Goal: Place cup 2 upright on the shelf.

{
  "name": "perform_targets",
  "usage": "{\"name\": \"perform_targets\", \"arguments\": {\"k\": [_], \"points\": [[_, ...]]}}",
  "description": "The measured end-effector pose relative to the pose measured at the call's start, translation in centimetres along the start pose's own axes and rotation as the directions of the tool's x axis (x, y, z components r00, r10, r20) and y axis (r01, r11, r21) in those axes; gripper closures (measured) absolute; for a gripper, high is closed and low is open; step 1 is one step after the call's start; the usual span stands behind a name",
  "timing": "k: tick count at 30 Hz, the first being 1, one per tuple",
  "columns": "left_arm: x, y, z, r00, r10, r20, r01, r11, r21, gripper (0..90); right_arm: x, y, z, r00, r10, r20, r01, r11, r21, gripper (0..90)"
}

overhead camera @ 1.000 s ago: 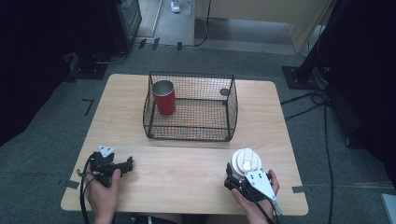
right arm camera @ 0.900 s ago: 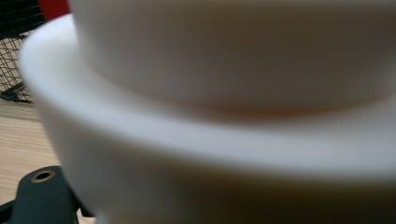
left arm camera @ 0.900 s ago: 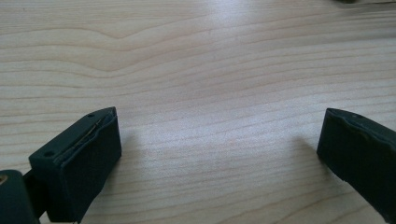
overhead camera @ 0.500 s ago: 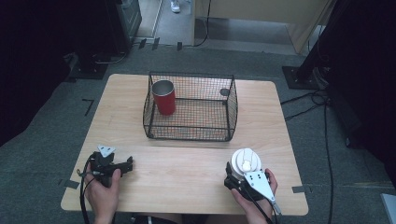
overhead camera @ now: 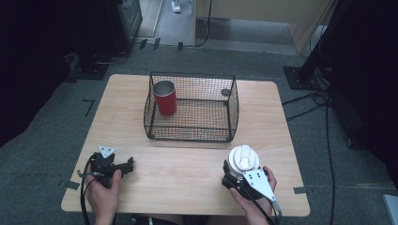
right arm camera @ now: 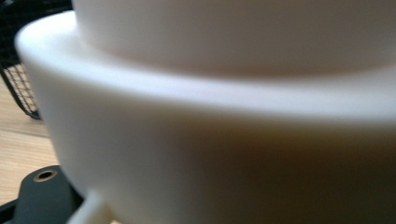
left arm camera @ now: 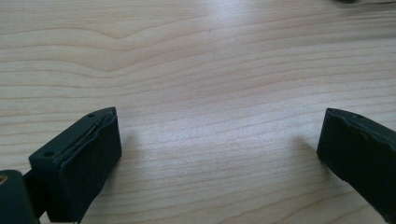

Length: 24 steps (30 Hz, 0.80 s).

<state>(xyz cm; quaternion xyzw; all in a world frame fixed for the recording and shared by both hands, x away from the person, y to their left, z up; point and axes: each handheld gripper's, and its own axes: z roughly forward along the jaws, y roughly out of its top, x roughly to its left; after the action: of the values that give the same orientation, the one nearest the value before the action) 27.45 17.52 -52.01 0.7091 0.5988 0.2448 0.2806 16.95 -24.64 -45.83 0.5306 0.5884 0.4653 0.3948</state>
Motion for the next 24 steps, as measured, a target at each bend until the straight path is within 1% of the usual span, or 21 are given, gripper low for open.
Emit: {"name": "perform_targets", "arguments": {"k": [4, 11, 16, 20, 24], "points": [[0.0, 0.0, 0.0, 1.0000, 0.000, 0.000, 0.000, 1.0000, 0.000, 0.4, 0.7, 0.9, 0.1, 0.9997, -0.002, -0.023, 0.002, 1.000, -0.011, 16.1], [0.0, 0.0, 0.0, 1.0000, 0.000, 0.000, 0.000, 1.0000, 0.000, 0.4, 2.1, 2.4, 0.8, 0.9982, -0.011, -0.060, 0.009, 1.000, -0.025, 16.1], [0.0, 0.0, 0.0, 1.0000, 0.000, 0.000, 0.000, 1.0000, 0.000, 0.4, 3.0, 3.4, 1.3, 0.9968, -0.023, -0.076, 0.020, 0.999, -0.039, 16.1], [0.0, 0.0, 0.0, 1.0000, 0.000, 0.000, 0.000, 1.0000, 0.002, 0.4, 3.6, 3.9, 1.8, 0.9955, -0.021, -0.092, 0.017, 0.999, -0.043, 16.1], [0.0, 0.0, 0.0, 1.0000, 0.000, 0.000, 0.000, 1.0000, 0.001, 0.4, 4.0, 4.4, 2.3, 0.9950, -0.026, -0.097, 0.022, 0.999, -0.045, 16.1]]}}
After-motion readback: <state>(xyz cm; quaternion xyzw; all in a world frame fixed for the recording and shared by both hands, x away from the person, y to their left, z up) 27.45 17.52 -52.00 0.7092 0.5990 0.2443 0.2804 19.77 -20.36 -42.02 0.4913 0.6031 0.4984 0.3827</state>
